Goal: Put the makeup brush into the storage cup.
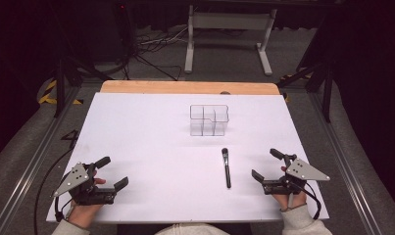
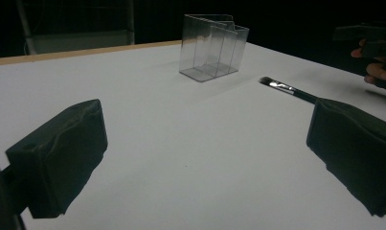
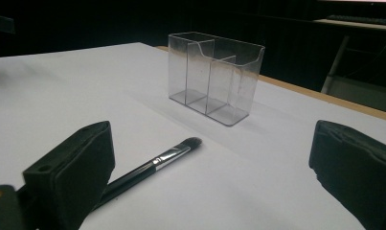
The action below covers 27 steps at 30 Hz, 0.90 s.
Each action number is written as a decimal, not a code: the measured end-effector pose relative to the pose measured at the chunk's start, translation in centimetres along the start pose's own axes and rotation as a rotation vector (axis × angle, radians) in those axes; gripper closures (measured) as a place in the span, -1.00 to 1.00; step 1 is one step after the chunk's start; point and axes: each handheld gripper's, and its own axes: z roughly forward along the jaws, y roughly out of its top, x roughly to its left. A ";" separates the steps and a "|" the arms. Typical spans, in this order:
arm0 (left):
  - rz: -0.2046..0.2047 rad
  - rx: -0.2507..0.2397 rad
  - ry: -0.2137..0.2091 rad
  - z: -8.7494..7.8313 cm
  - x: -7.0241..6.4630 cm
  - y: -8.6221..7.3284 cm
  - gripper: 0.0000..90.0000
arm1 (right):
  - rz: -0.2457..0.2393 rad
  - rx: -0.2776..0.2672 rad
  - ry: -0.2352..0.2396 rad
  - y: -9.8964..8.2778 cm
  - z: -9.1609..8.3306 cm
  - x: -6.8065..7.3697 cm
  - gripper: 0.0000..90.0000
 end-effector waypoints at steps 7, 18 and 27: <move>0.020 0.001 0.009 0.1 -0.2 0.0 -0.97 | -0.026 -0.011 -0.011 0.2 -0.3 0.3 -0.90; 0.031 0.008 0.009 -0.1 -0.3 -0.1 -0.97 | -0.037 0.006 -0.008 0.5 -0.3 0.5 -0.87; 0.023 0.005 0.015 -0.2 -0.3 -0.1 -0.97 | -0.031 0.010 0.011 1.4 0.2 0.7 -0.90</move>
